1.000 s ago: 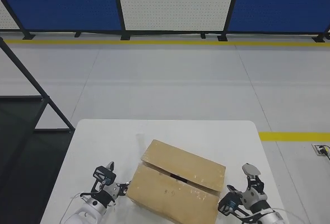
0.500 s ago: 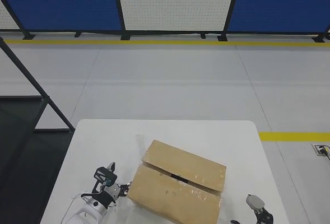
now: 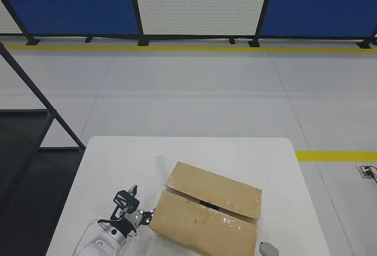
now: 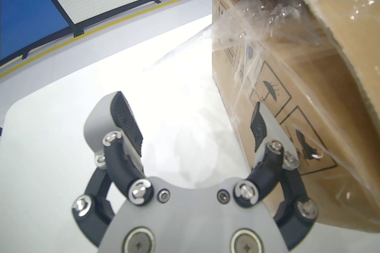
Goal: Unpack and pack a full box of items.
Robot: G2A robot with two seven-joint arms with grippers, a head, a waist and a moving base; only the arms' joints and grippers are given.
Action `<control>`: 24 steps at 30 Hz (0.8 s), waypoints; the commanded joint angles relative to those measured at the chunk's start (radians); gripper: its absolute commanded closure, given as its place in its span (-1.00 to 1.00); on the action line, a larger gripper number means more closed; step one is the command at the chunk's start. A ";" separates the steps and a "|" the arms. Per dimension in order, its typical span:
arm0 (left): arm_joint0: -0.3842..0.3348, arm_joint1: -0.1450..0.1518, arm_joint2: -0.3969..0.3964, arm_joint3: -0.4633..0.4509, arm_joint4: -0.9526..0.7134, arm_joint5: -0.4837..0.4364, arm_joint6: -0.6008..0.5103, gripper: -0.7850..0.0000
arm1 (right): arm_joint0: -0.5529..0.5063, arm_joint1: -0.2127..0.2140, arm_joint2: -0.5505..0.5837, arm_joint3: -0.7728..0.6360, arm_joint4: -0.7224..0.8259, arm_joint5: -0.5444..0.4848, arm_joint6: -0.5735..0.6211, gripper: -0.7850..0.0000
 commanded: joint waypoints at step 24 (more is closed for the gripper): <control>0.007 0.002 -0.025 0.006 -0.039 0.052 0.011 -1.00 | 0.338 -0.012 -0.124 0.153 0.167 -0.127 0.175 -1.00</control>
